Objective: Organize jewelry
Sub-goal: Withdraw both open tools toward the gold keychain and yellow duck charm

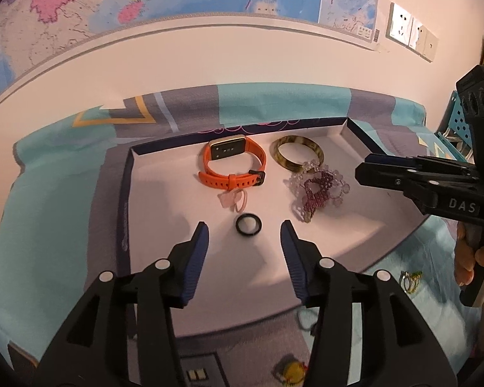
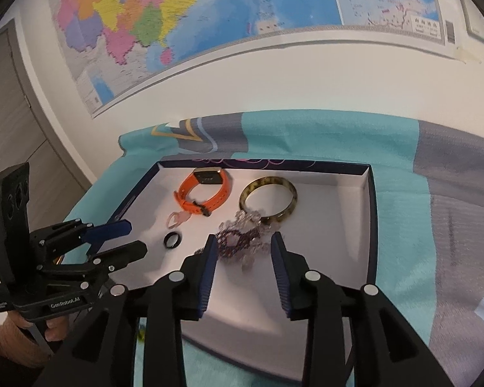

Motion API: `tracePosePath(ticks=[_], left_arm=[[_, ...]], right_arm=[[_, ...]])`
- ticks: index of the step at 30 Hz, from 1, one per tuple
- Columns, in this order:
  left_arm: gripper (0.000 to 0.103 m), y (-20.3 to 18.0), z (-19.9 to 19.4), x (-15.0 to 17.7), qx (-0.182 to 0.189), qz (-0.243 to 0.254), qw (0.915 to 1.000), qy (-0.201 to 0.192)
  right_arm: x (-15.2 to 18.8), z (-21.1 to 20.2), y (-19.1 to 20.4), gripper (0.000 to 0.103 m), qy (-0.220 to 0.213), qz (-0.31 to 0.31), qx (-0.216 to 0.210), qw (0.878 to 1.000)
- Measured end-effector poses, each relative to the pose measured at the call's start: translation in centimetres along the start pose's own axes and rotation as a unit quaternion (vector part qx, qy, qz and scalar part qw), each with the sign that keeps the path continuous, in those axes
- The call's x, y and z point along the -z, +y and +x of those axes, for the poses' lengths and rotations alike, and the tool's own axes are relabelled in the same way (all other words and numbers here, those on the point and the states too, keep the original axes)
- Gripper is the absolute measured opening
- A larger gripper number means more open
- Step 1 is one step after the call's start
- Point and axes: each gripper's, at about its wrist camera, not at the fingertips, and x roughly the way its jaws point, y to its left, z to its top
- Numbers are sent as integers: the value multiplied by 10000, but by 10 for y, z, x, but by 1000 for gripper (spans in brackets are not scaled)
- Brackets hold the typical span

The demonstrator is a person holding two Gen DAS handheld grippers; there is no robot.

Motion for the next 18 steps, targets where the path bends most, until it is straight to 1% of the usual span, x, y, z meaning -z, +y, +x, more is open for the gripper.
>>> tracePosePath(ticks=[2, 5, 10, 13, 18], left_arm=[[48, -1, -6, 4, -8, 19, 10000, -45], [53, -4, -15, 9, -6, 41, 9999, -103], [58, -8, -31, 20, -12, 49, 9998, -198], [58, -7, -42, 29, 23, 37, 9997, -251], [59, -2, -52, 42, 74, -31, 9997, -211]], right_arm=[[4, -7, 4, 39, -33, -81, -1, 10000], [11, -17, 9, 43, -62, -153, -19, 9999], [26, -31, 16, 46, -74, -177, -120, 9997], [36, -41, 20, 50, -88, -219, -127, 9996], [52, -51, 23, 52, -24, -253, -129, 9996]])
